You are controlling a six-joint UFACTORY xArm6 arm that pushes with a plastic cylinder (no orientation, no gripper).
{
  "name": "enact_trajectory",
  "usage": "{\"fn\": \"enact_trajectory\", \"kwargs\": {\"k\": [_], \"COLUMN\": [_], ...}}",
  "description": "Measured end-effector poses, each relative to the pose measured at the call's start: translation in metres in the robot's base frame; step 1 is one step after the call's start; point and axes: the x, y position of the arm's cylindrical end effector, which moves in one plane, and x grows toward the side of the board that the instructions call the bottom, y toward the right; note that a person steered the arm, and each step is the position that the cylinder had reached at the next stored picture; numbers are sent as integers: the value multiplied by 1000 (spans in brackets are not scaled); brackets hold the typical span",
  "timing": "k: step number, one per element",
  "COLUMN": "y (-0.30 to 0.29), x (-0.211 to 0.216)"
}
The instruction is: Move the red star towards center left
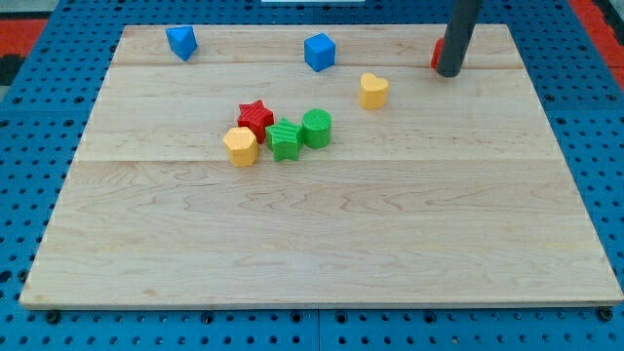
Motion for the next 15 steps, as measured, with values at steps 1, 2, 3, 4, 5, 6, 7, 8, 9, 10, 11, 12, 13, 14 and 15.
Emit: {"fn": "enact_trajectory", "kwargs": {"k": [1,2,3,4,5,6,7,8,9,10,11,12,13,14,15], "y": [12,22,43,45,44,15,-40,-114,-152,-183,-215,-221,-268,-327,-366], "x": [-6,5,4,2,-1,-5,-1,28,51,62,76,108,110,103,103]}}
